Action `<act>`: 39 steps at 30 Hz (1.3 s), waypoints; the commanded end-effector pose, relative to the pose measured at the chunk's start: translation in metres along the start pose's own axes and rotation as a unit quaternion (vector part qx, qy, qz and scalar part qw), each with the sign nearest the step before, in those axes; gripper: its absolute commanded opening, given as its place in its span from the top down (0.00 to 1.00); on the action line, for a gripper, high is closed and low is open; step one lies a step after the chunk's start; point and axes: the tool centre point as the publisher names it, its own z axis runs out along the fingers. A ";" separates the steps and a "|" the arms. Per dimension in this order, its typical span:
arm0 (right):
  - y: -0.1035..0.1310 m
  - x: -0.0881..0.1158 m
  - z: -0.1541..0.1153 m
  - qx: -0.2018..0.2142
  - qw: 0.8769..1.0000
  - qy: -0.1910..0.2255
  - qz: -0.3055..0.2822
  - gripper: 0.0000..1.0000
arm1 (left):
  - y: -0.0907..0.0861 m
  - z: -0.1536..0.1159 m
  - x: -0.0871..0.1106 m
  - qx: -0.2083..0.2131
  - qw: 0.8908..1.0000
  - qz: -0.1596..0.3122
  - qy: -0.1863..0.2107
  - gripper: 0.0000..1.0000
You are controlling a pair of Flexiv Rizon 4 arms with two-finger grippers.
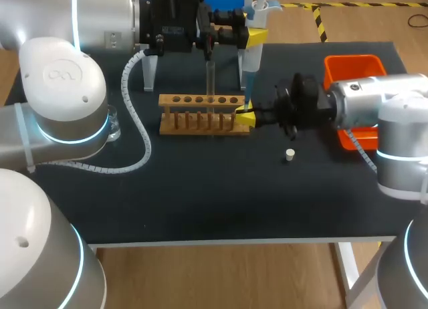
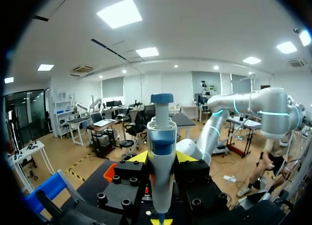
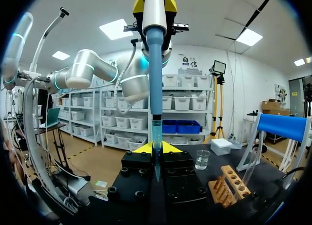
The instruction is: Invert the test tube, pick up the pipette, mount the tip to pipette, aspirate from beaker and dispense into the tube, eject the tip, return the pipette, and cap with the stopper.
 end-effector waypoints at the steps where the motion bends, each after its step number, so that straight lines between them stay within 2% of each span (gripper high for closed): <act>1: 0.004 0.001 -0.002 0.001 1.000 0.000 0.000 1.00 | 0.002 -0.002 0.000 0.000 1.000 0.000 0.002 1.00; 19: 0.008 -0.001 0.000 0.005 1.000 0.011 0.000 1.00 | 0.002 -0.002 0.000 0.000 1.000 0.000 0.002 1.00; 39: 0.027 -0.003 -0.001 -0.005 1.000 0.013 -0.005 1.00 | 0.002 -0.002 0.000 0.000 1.000 0.000 0.002 1.00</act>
